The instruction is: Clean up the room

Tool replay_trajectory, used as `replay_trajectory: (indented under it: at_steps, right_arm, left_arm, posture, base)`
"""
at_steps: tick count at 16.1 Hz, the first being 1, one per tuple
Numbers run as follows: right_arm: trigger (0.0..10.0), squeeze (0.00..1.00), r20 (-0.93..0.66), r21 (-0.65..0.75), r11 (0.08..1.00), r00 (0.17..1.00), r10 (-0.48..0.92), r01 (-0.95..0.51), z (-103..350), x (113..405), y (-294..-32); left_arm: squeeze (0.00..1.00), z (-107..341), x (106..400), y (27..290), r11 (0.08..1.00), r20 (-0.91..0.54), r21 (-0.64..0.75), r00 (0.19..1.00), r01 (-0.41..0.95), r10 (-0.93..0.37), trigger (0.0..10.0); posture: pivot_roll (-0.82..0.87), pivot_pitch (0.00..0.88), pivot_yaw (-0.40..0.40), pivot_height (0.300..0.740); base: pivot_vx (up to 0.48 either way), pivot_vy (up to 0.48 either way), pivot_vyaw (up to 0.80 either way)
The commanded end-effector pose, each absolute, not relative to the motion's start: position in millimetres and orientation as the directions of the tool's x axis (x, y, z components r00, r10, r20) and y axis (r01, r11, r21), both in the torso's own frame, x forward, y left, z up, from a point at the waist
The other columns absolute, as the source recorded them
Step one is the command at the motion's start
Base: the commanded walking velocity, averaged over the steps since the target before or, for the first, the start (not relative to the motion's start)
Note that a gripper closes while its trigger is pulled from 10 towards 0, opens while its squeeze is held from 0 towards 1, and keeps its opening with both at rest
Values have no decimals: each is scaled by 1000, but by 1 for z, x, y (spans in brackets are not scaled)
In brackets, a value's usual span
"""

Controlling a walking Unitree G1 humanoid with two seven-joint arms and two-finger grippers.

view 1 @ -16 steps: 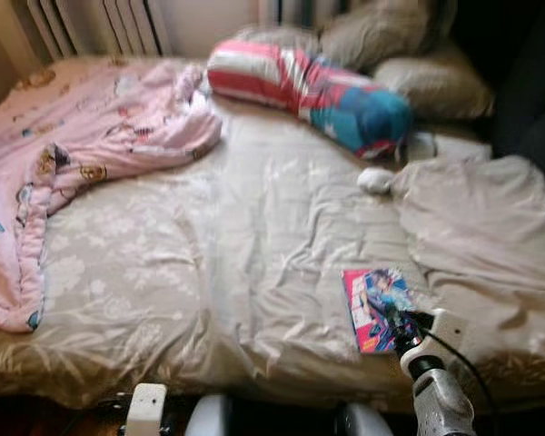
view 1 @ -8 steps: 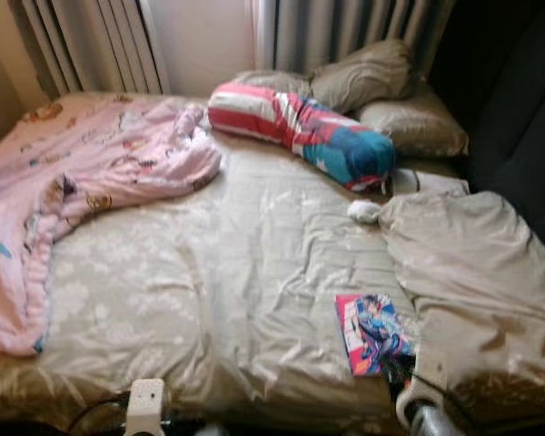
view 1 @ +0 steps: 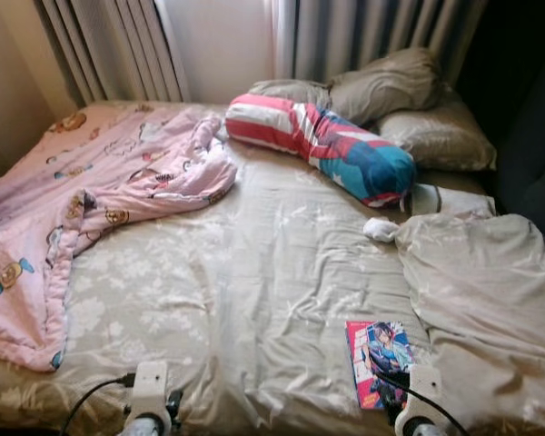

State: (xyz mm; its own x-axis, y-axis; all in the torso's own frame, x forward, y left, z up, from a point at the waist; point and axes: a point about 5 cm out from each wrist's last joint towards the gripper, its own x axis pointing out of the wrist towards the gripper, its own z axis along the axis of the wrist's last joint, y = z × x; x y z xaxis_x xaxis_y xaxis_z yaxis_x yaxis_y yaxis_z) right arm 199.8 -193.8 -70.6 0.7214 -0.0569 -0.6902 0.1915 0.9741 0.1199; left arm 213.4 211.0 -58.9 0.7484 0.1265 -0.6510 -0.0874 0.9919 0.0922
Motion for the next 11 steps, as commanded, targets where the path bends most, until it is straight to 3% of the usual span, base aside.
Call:
replay_trajectory:
  at_steps: [1,7,8,11]
  right_arm:
    - [10000,0,-701,126,970,710,-61,207,-73,196,-194]
    - [10000,0,-705,133,975,708,-34,179,-73,198,-186]
    - [10000,0,-709,102,982,704,-41,160,-74,197,-186]
    - [10000,0,-710,98,981,702,-51,170,-75,194,-187]
  left_arm:
    - [0,-63,209,209,992,-682,98,721,-74,121,10000]
    - [0,-63,210,208,993,-686,103,718,-64,118,10000]
    - [0,-63,209,210,991,-684,99,717,-86,131,10000]
    - [0,-64,207,211,991,-686,105,716,-80,130,10000]
  posture:
    - [75,0,-14,740]
    - [82,0,-1,740]
    - [87,0,-1,740]
    - [90,7,0,740]
  base:
    - [0,0,0]
    - [0,0,0]
    - [0,480,0]
    - [0,435,729]
